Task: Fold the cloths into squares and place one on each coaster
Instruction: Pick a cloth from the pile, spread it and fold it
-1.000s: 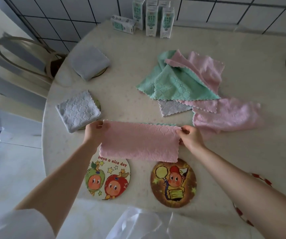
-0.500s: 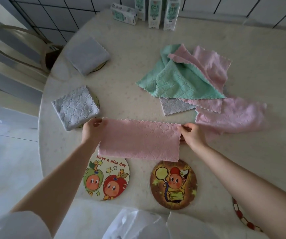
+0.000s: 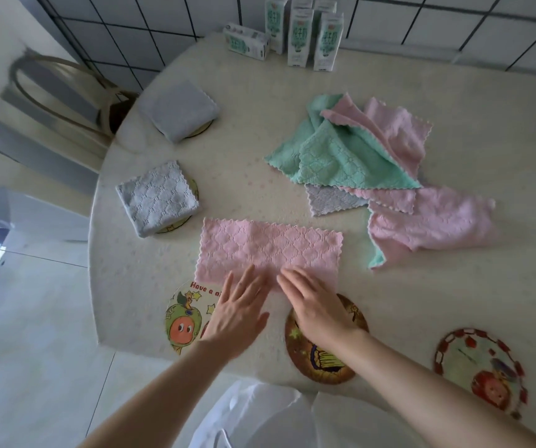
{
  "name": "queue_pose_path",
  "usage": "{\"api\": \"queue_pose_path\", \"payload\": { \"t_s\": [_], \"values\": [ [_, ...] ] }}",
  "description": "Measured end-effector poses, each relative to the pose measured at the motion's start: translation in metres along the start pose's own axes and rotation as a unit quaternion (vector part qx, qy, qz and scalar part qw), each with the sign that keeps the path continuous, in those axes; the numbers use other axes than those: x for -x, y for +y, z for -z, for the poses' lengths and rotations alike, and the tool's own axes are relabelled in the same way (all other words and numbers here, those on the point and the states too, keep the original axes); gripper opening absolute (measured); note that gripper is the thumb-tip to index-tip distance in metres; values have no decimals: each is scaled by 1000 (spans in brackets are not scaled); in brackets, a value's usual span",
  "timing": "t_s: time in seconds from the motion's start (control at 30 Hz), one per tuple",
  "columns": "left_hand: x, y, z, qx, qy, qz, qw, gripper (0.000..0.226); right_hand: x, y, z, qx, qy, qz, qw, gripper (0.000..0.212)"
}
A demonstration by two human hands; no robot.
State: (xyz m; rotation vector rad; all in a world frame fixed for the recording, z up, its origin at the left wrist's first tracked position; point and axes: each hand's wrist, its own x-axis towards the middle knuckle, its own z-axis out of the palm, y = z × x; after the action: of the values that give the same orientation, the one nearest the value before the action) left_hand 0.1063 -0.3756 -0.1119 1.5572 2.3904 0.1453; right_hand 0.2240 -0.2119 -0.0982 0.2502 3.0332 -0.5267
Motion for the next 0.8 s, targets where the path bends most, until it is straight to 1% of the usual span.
{"api": "queue_pose_path", "payload": {
  "t_s": [0.1, 0.17, 0.27, 0.4, 0.47, 0.53, 0.67, 0.8],
  "values": [
    [13, -13, -1, -22, -26, 37, 999, 63, 12, 13, 1, 58, -10, 27, 998, 64],
    [25, -27, 0, -24, -32, 67, 997, 64, 22, 22, 7, 85, -19, 32, 996, 67],
    [45, -46, 3, -19, -28, 113, 993, 67, 38, 34, 13, 97, -31, 23, 995, 69],
    [57, -56, 5, -2, -27, 170, 985, 69, 41, 39, 19, 98, -67, 10, 993, 70],
    [56, -54, 5, 1, -23, 183, 983, 69, 33, 34, 23, 109, -89, -5, 990, 71],
    [52, -51, 6, 5, -19, 190, 982, 67, 24, 29, 27, 125, -94, -13, 988, 67],
    [46, -47, 11, 14, -7, 197, 980, 67, 13, 27, 31, 139, -109, -16, 984, 67],
    [44, -45, 12, 7, -10, 201, 979, 68, 13, 28, 34, 128, -95, -4, 987, 57]
  ]
}}
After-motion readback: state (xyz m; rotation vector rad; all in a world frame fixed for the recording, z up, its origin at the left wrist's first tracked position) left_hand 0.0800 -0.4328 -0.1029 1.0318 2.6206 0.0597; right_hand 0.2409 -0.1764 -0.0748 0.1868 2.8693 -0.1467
